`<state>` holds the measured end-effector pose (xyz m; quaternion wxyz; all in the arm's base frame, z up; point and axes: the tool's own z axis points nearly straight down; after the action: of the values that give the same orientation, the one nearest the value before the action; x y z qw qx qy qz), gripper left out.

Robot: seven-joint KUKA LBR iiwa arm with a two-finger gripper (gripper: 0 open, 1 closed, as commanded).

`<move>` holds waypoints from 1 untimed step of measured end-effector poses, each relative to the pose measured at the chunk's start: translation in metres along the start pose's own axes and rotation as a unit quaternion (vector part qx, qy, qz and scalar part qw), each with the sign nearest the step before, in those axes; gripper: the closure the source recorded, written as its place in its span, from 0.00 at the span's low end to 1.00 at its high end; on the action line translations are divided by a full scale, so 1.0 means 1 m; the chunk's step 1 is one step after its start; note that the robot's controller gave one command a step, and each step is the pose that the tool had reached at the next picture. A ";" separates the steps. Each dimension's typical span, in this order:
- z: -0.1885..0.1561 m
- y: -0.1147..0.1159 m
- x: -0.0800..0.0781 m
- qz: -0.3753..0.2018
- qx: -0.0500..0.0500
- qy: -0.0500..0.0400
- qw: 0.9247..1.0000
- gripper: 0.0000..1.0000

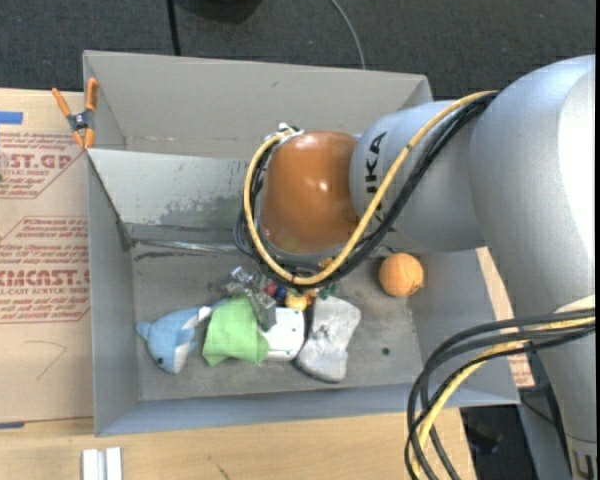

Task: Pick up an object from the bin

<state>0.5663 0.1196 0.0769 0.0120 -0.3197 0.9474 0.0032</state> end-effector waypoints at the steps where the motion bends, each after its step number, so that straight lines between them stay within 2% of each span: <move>1: -0.006 0.000 -0.001 0.000 0.000 -0.001 1.000 1.00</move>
Offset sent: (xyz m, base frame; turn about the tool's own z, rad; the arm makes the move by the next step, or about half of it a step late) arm 0.0000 0.0000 0.0056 0.0000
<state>0.5667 0.1199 0.0828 0.0130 -0.3197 0.9474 0.0030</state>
